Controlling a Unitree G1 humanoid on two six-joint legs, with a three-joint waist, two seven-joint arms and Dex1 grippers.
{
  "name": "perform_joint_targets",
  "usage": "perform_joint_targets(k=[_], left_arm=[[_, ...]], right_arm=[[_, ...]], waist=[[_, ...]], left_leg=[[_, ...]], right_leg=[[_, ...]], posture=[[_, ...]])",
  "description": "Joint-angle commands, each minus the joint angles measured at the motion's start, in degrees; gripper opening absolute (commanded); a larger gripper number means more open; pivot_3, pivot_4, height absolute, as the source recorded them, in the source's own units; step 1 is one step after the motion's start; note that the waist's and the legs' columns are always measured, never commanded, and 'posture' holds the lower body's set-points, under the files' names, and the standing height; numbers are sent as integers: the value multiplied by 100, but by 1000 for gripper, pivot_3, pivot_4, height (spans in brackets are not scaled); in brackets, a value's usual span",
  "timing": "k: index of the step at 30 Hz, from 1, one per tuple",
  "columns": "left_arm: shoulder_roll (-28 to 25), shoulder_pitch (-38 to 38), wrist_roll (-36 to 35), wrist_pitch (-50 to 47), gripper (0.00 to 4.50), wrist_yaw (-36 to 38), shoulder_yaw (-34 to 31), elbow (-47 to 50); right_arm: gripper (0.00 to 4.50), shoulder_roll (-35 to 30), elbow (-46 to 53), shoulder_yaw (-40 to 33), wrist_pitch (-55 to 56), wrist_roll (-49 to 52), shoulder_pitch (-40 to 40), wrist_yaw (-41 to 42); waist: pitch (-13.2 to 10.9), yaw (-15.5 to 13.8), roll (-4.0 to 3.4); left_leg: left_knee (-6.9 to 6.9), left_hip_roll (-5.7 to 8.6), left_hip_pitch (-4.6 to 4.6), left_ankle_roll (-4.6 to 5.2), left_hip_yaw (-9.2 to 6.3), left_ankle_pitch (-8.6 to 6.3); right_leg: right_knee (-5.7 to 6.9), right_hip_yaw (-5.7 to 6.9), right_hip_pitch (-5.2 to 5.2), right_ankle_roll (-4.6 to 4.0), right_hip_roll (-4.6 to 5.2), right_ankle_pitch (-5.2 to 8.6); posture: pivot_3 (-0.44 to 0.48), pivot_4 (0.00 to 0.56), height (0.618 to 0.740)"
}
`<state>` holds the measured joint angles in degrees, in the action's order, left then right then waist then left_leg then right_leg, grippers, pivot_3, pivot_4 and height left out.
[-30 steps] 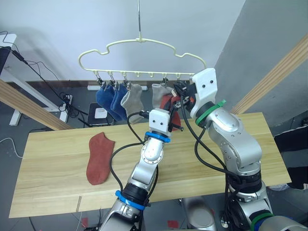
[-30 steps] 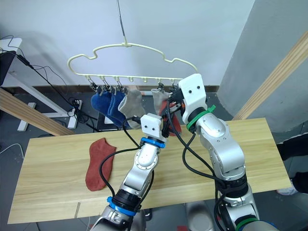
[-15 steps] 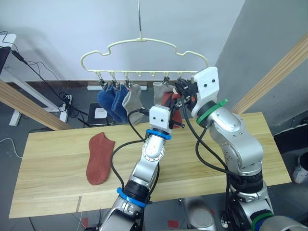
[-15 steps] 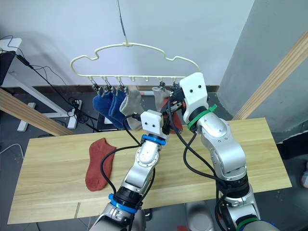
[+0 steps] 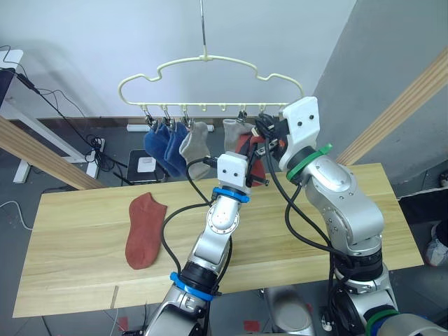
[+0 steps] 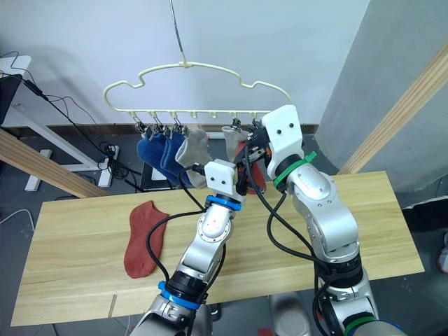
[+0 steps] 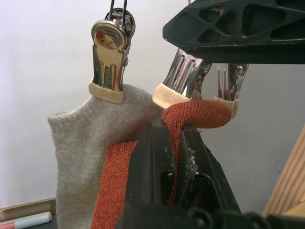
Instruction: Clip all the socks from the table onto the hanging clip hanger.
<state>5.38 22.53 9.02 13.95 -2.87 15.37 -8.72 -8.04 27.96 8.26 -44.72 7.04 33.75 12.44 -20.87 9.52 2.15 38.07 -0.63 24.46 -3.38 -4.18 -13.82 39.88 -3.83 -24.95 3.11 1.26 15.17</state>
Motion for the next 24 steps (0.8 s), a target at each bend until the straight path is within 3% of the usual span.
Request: perform_joint_targets(k=[1,7,9,14,24], left_arm=[[126,122,-3,208,7,-4,-27,289],[86,127,0,232,7,42,-26,286],[75,129,1,234,0,55,-36,285],[63,122,16,239,0,110,-64,285],[-59,18,28,234,0,319,-53,346]], right_arm=[[0,-7,157,65,-135,68,-46,46],[0,23,157,32,-131,95,-35,51],[500,52,164,1,-118,109,-41,33],[2297,33,197,41,-130,159,-39,59],[2297,-298,645,-269,-247,409,-207,338]], waist=[[0,0,0],[0,0,0],[0,0,0],[0,0,0],[0,-1,0]], left_leg=[[0,0,0,0,0,0],[0,0,0,0,0,0],[0,0,0,0,0,0],[1,0,0,0,0,0],[1,1,1,0,0,0]], right_leg=[[0,0,0,0,0,0],[0,0,0,0,0,0],[0,0,0,0,0,0],[0,0,0,0,0,0],[0,0,0,0,0,0]], posture=[[-270,308,740],[-271,306,740],[-270,306,740],[-270,305,740],[-269,305,740]])
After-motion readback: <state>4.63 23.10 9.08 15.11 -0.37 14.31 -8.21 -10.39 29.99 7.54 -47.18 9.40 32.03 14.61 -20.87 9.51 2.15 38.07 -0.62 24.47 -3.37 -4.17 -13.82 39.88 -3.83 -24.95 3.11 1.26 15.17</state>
